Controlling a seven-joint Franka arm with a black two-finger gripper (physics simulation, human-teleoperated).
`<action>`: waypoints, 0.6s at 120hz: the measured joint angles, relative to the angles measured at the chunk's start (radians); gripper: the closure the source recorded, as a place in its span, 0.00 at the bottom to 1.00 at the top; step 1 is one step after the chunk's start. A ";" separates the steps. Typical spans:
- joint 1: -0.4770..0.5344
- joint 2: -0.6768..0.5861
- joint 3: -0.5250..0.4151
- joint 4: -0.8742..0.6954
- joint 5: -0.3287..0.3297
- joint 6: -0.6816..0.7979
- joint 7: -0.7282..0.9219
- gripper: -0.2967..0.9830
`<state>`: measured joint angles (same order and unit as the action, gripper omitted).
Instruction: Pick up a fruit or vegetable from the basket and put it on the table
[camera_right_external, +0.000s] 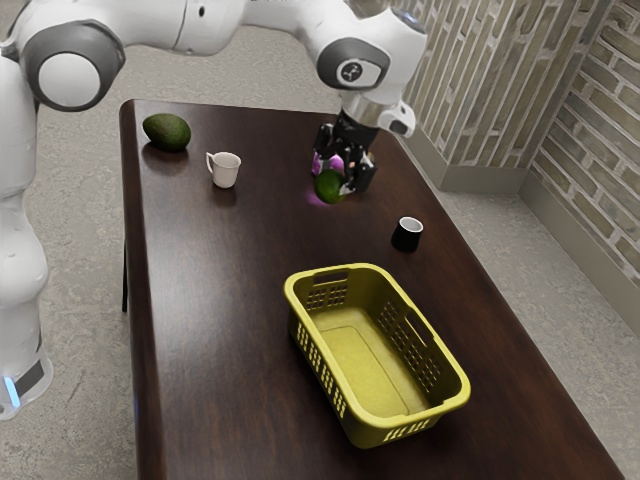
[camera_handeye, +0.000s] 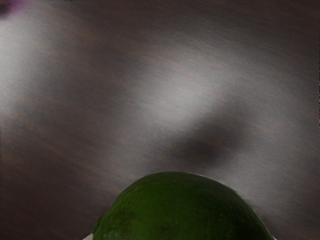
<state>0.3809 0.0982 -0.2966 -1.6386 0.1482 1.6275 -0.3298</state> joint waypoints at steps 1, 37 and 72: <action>-0.001 0.001 0.000 0.000 -0.001 0.001 0.004 0.64; -0.011 0.013 0.004 0.000 -0.022 0.017 0.108 0.31; -0.220 -0.019 0.071 0.167 0.004 -0.029 0.171 0.24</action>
<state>0.1610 0.0790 -0.2259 -1.4719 0.1520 1.5990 -0.1592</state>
